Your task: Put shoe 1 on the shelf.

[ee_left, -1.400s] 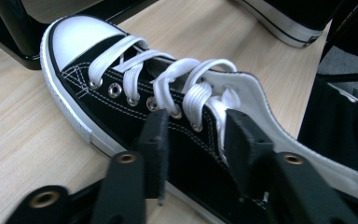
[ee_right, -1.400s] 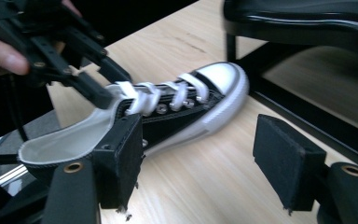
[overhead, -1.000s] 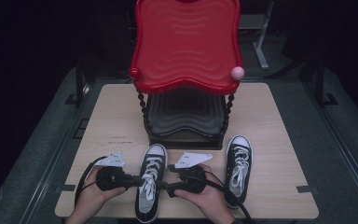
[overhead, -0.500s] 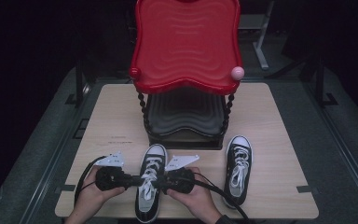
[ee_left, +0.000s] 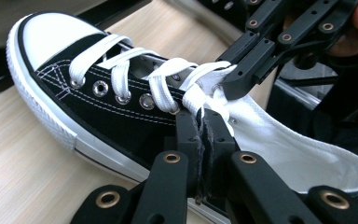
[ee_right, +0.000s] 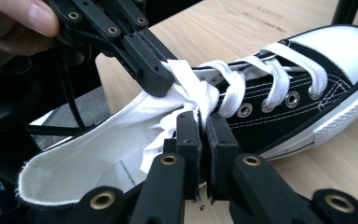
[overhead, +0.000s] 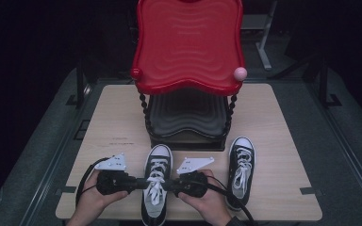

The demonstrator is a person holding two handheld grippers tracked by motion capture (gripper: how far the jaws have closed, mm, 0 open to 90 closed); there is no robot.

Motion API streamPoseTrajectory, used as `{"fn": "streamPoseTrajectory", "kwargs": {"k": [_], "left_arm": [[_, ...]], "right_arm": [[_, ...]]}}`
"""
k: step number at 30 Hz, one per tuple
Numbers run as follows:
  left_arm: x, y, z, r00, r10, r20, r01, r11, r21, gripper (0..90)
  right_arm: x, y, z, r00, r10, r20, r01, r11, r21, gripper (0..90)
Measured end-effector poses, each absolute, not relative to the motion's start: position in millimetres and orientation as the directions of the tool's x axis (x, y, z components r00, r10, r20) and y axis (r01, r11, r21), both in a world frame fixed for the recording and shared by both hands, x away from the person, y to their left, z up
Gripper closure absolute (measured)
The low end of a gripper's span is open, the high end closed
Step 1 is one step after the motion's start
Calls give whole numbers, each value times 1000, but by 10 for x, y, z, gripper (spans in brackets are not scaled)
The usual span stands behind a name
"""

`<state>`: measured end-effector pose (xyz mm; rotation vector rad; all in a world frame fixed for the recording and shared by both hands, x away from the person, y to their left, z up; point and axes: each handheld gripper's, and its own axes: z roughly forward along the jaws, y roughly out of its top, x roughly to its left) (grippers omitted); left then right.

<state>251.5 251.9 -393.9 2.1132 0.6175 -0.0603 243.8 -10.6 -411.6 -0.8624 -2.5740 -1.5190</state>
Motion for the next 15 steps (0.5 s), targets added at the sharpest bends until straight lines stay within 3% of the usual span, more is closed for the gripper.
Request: {"fn": "streamPoseTrajectory", "kwargs": {"k": [15], "left_arm": [[2496, 2271, -3549, 914, 330, -236, 365, -413, 834, 868]], "right_arm": [[2296, -489, -3679, -863, 446, 237, 404, 328, 854, 854]]}}
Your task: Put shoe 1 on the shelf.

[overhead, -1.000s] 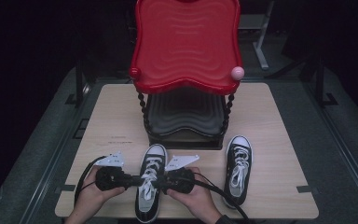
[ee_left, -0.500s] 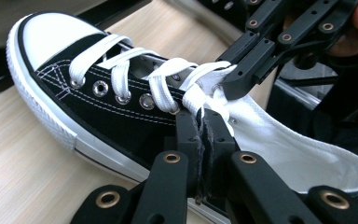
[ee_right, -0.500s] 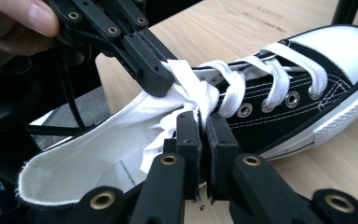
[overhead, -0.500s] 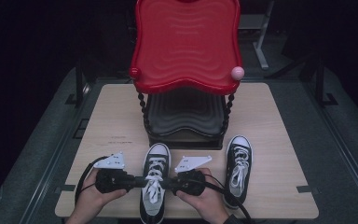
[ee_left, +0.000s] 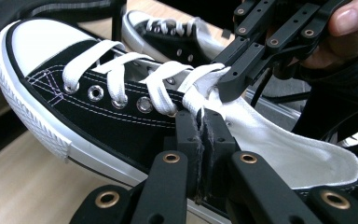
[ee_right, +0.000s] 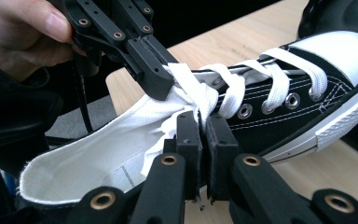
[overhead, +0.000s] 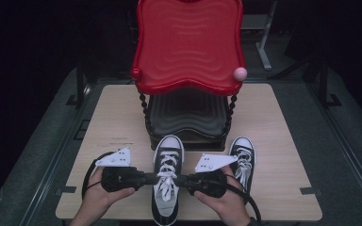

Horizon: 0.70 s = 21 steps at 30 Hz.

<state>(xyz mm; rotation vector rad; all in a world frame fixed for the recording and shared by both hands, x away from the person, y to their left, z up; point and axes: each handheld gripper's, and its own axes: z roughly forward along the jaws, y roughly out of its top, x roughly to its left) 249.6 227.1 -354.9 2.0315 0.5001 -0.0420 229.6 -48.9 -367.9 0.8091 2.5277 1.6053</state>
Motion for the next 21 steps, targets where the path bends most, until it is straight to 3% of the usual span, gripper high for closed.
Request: {"fn": "streamPoseTrajectory", "kwargs": {"k": [9, 21], "left_arm": [[2708, 2198, -3313, 919, 355, -172, 312, -388, 867, 868], [3261, 2102, -3173, 890, 447, -87, 263, -350, 899, 873]], "right_arm": [[2490, -567, -3442, -867, 465, 178, 347, 307, 886, 855], [3068, -567, -3272, -835, 540, 106, 301, 287, 910, 858]]}}
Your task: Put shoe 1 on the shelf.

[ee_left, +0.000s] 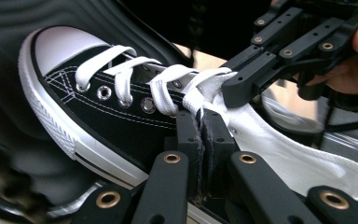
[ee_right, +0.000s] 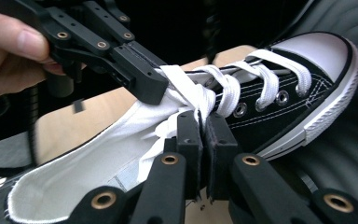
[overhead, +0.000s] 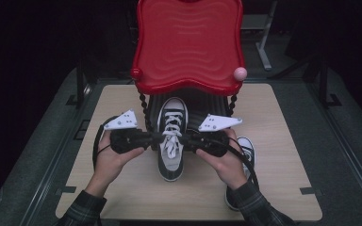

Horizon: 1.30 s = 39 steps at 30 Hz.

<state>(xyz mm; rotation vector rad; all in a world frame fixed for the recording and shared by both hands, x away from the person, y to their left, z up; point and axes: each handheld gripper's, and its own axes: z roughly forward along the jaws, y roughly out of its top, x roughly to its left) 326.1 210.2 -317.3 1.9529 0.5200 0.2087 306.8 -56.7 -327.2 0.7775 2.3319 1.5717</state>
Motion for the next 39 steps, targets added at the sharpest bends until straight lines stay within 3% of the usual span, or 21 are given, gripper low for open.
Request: {"fn": "streamPoseTrajectory", "kwargs": {"k": [13, 27, 31, 39], "left_arm": [[3708, 2021, -3169, 809, 588, 11, 214, -312, 926, 875], [3750, 2000, -3303, 780, 626, 7, 225, -291, 930, 867], [3716, 2022, -3265, 780, 625, 15, 216, -293, 931, 738], [3364, 2223, -3256, 814, 580, -11, 244, -325, 914, 577]], "right_arm": [[3632, -464, -3243, -777, 628, 54, 268, 251, 930, 859], [3716, -400, -3328, -758, 652, 22, 267, 279, 923, 842], [3653, -435, -3269, -765, 642, 55, 277, 251, 928, 713], [3319, -644, -3243, -801, 595, 60, 268, 269, 925, 588]]}}
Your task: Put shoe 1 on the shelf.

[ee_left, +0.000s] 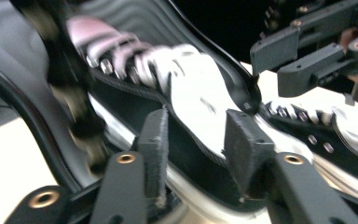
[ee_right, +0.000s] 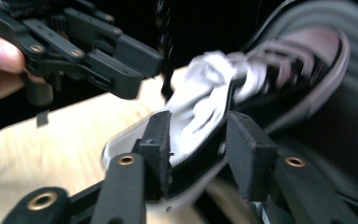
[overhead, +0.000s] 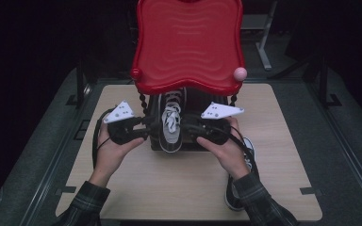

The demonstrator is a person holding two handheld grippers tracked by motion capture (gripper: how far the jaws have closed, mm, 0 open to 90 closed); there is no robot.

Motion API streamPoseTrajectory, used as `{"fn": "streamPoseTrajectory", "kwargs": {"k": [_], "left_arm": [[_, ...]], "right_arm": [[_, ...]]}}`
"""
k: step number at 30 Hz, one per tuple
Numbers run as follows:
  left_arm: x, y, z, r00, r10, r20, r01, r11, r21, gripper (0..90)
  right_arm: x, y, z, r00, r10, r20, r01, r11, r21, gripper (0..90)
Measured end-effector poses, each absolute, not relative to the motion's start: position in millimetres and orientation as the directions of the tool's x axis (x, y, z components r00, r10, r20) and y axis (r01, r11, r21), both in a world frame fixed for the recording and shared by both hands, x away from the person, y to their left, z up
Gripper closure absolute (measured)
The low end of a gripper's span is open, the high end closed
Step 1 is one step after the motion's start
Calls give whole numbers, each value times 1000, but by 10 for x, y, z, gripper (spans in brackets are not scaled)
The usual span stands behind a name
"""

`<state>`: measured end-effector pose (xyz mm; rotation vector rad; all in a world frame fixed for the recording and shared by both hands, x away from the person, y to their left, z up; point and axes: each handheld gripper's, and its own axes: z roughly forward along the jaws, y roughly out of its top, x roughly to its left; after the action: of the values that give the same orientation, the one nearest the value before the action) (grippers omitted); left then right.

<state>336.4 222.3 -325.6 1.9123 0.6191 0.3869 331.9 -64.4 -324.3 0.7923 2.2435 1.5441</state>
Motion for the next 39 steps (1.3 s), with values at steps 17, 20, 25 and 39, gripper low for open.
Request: {"fn": "streamPoseTrajectory", "kwargs": {"k": [17, 20, 25, 39], "left_arm": [[3162, 2106, -3855, 842, 537, 51, 266, -496, 827, 450], [3189, 2076, -3870, 845, 532, 58, 262, -507, 821, 443], [3170, 2042, -3851, 841, 536, 70, 261, -517, 815, 471], [3240, 1929, -3704, 792, 603, 98, 270, -489, 829, 528]], "right_arm": [[3168, -470, -3921, -823, 566, 48, 350, 439, 828, 463], [3186, -401, -3952, -824, 565, 46, 349, 441, 827, 457], [3201, -378, -3944, -818, 574, 25, 350, 463, 814, 486], [3310, -392, -3755, -794, 607, -30, 331, 473, 816, 514]]}}
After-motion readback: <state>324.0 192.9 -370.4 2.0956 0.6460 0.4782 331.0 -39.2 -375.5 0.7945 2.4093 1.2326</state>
